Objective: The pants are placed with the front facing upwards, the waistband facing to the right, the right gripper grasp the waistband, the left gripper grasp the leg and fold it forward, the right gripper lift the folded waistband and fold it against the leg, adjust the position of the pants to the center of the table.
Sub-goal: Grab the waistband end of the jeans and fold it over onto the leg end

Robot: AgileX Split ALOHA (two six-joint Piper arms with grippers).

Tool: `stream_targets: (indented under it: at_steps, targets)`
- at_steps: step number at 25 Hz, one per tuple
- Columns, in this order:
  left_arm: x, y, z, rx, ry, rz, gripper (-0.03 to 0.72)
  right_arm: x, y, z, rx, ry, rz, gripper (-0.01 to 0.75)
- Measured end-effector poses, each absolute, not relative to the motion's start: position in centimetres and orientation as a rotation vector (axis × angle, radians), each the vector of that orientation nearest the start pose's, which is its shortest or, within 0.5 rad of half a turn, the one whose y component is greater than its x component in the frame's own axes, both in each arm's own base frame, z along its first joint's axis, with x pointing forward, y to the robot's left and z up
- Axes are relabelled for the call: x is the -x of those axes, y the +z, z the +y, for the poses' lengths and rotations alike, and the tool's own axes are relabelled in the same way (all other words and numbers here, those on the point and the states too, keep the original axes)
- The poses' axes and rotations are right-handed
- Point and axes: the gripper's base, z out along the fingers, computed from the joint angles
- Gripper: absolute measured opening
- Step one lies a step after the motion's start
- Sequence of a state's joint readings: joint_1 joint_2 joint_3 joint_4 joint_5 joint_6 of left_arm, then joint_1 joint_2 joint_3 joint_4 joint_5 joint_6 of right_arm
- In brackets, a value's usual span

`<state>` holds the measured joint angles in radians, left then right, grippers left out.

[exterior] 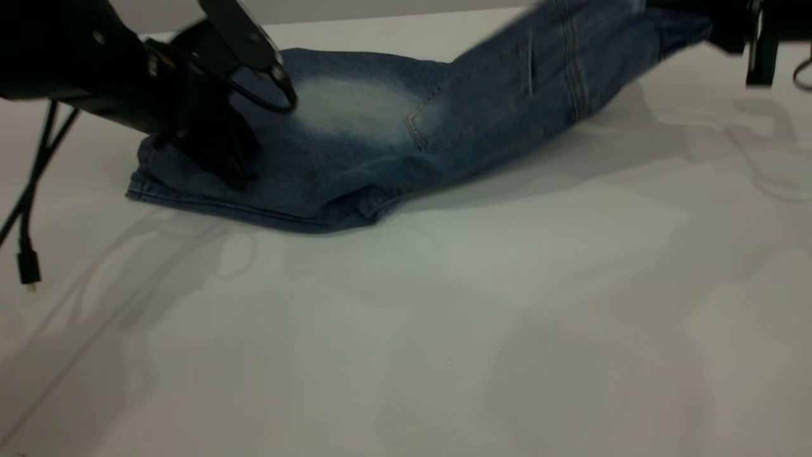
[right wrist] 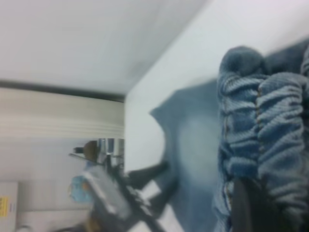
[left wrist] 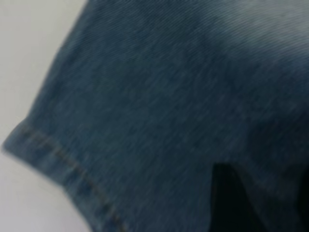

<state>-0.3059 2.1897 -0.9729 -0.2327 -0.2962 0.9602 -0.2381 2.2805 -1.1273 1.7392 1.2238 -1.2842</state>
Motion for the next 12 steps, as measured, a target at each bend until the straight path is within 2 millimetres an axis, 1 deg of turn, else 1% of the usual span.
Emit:
stream_targets:
  at_steps: [3, 7, 10, 12]
  targets:
    - [-36.2, 3.6, -12.5, -1.224, 0.271, 2.087, 0.323, -39.3, 10.2, -0.7, -0.297, 1.56, 2.09, 0.05]
    - [-35.3, 2.7, -14.8, -1.281, 0.246, 2.049, 0.318, -39.4, 13.0, 0.4, -0.215, 1.556, 2.055, 0.05]
    - [-34.5, 2.6, -16.4, -1.296, 0.205, 2.046, 0.317, -39.6, 14.5, 2.2, -0.132, 1.566, 2.044, 0.05]
    - [-34.0, 2.5, -17.3, -1.305, 0.181, 2.043, 0.317, -39.7, 14.7, 3.3, -0.096, 1.584, 2.045, 0.05]
